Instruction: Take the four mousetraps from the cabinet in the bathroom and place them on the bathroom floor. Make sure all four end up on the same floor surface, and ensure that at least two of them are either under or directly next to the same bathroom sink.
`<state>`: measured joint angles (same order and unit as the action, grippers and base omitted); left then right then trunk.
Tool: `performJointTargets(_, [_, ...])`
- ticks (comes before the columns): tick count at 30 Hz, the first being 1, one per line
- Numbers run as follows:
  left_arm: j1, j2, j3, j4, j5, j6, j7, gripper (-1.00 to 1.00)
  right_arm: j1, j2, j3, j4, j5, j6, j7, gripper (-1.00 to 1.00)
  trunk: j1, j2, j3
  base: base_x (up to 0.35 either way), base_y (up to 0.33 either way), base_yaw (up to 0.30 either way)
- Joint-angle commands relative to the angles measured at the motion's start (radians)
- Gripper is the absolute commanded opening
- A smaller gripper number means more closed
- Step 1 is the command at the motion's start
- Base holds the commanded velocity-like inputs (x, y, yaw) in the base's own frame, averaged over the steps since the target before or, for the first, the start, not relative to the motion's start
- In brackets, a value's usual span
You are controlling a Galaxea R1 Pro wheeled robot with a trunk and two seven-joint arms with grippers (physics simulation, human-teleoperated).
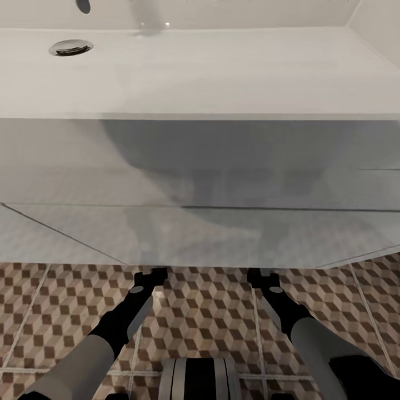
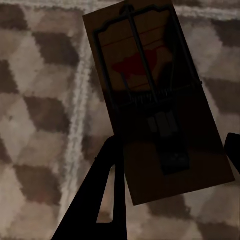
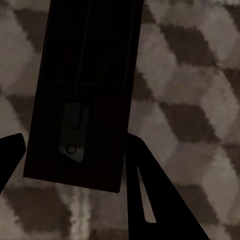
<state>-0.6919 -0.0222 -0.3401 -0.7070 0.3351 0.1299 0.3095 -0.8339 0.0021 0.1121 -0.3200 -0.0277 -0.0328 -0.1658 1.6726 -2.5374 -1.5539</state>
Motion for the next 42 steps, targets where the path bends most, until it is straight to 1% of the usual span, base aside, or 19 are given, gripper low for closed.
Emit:
performJointTargets(1, [0.0, 0.001, -0.006, -0.002, 0.007, 0.004, 0.009, -1.0, -0.001, 0.0, 0.007, 0.001, -0.003, -0.002, -0.007, -1.0, 0.0, 0.0, -0.001, 0.029, 0.0, 0.0])
performJointTargets(29, [0.0, 0.006, 0.002, 0.018, 0.007, 0.005, 0.008, -1.0, -0.001, 0.002, 0.009, 0.016, -0.002, -0.004, 0.001, -1.0, 0.0, 0.0, -0.001, 0.003, 0.0, 0.0])
performJointTargets(42, [-0.001, 0.004, 0.002, 0.017, 0.007, 0.008, 0.01, -1.0, -0.001, 0.003, 0.008, 0.018, -0.003, -0.01, 0.002, -1.0, 0.0, 0.0, -0.001, 0.0, 0.0, 0.0])
